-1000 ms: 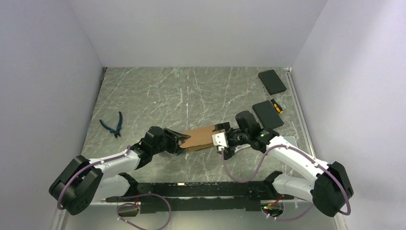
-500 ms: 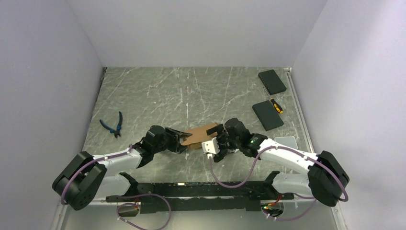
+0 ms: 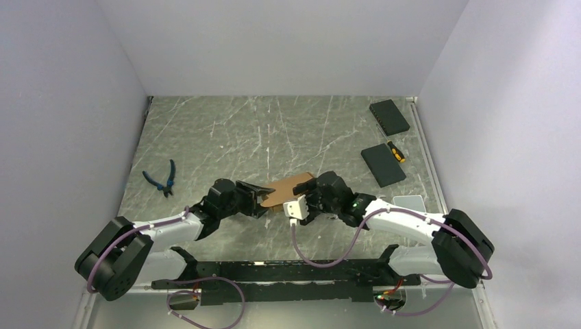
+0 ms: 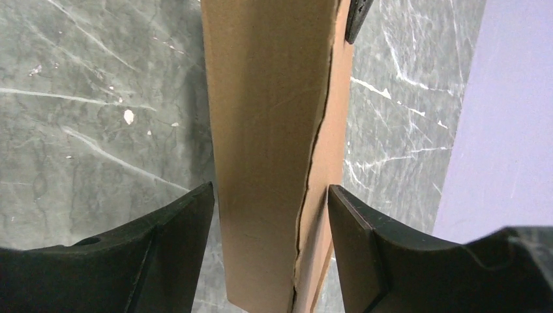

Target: Fold the paper box

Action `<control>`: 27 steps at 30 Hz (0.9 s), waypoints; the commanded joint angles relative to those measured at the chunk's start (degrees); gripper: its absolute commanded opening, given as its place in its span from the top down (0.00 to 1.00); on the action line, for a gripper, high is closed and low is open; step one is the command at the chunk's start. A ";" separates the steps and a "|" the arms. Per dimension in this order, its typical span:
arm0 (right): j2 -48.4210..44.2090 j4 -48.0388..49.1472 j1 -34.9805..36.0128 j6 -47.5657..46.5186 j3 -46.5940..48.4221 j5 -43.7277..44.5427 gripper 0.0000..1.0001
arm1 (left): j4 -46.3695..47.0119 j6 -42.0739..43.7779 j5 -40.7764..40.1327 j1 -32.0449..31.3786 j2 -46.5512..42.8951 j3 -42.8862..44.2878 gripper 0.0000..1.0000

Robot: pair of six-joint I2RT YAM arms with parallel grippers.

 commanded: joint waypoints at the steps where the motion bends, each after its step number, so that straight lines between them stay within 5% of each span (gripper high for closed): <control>1: 0.67 3.23 0.27 0.95 0.31 1.31 0.34 | 6.15 -1.26 2.03 -0.13 -0.33 0.47 0.58; 15: 1.07 0.36 -1.71 7.55 3.30 -2.97 0.46 | 4.48 0.60 0.59 -0.04 -5.34 -1.16 0.30; 23: 0.43 -1.45 -5.32 13.67 5.64 -9.06 0.46 | -8.37 8.66 -2.90 0.96 -16.93 -0.64 0.07; 27: 0.33 -3.04 -7.29 17.62 7.33 -12.73 0.47 | -17.73 16.29 -3.71 3.09 -25.62 0.60 0.05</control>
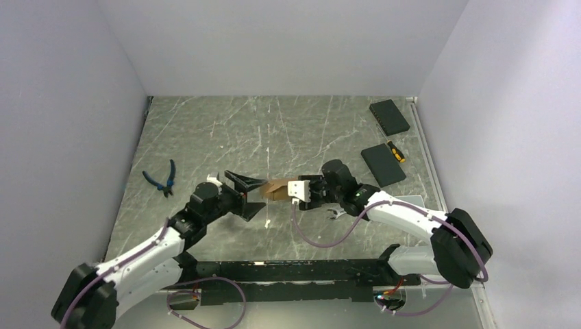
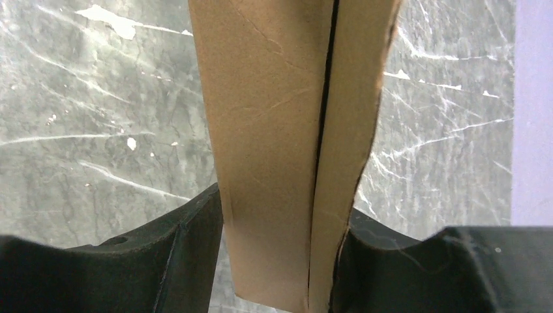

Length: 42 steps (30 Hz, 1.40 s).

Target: Fold the paper box

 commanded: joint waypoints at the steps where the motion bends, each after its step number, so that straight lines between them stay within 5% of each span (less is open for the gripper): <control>1: -0.87 -1.40 -2.28 6.64 3.95 -6.78 0.47 | -12.27 10.77 -2.67 2.29 -8.70 2.50 0.04; 11: 2.50 -4.18 -9.65 19.76 10.33 -19.56 0.48 | -33.63 30.05 -8.02 3.32 -25.05 8.00 0.00; 22: 15.72 -5.02 -18.02 44.45 20.47 -34.88 0.50 | -35.87 33.29 -8.28 3.41 -24.99 6.65 0.01; 35: 32.22 20.90 -22.21 83.61 16.04 -49.18 0.50 | -24.80 44.99 -2.88 3.42 -12.29 6.71 0.01; 42: 41.67 25.53 -22.45 90.69 16.07 -49.25 0.50 | -21.58 47.25 -2.84 3.52 1.96 11.19 0.01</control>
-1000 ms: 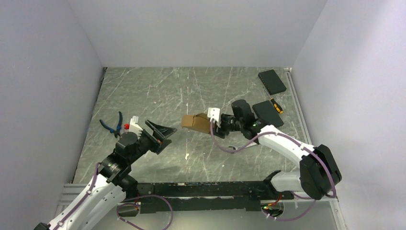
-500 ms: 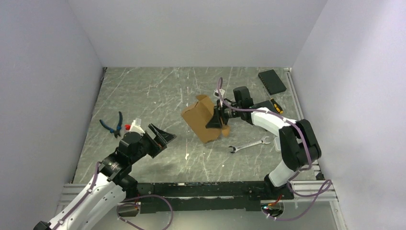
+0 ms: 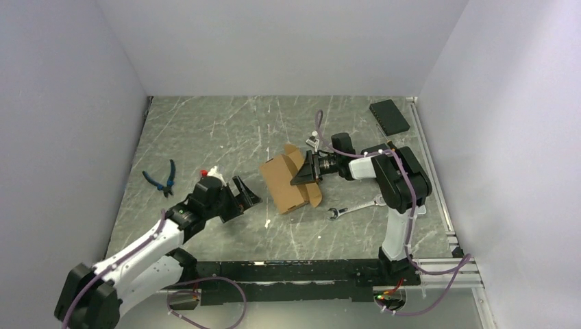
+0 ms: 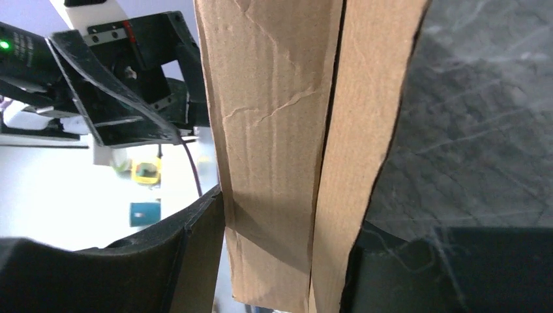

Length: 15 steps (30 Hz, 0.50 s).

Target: Fold the paper box

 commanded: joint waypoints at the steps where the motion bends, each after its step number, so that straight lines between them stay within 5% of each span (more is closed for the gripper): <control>1: 3.92 6.17 -0.14 6.26 -0.09 -1.39 0.50 | 4.63 3.69 0.68 0.27 8.02 5.56 0.01; 15: 6.77 -1.93 -0.80 1.93 1.23 4.31 0.46 | 0.60 10.47 1.03 0.30 34.82 24.55 0.03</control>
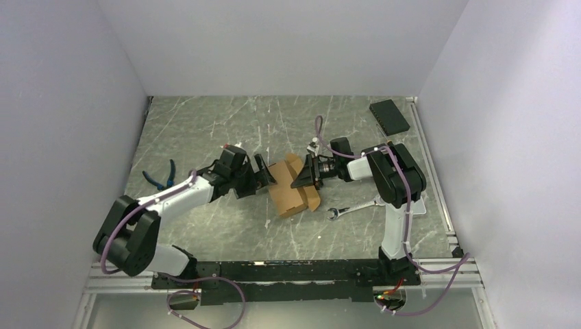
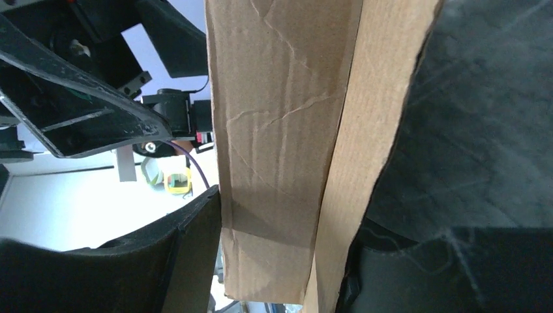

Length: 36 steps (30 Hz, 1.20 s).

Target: Fold the paper box

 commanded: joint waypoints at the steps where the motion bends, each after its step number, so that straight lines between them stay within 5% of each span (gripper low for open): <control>1: 1.28 -2.98 -0.34 -4.33 1.31 4.32 0.46 | -2.67 3.99 -0.67 -0.05 4.02 5.94 0.05; 9: 1.12 -6.43 -0.74 -6.97 2.39 6.01 0.42 | -12.35 6.17 -4.07 -2.28 12.57 13.69 0.12; 31: -9.36 -25.95 -6.46 -27.41 7.98 19.88 0.20 | -17.60 7.98 -4.37 -3.51 22.77 18.85 0.11; 34: -11.64 -26.72 -6.41 -31.03 7.96 23.33 0.29 | -17.83 8.33 -4.25 -3.51 23.28 19.34 0.11; 36: -12.07 -27.92 -5.96 -33.45 8.55 24.34 0.51 | -17.69 8.54 -4.12 -3.56 23.30 19.40 0.11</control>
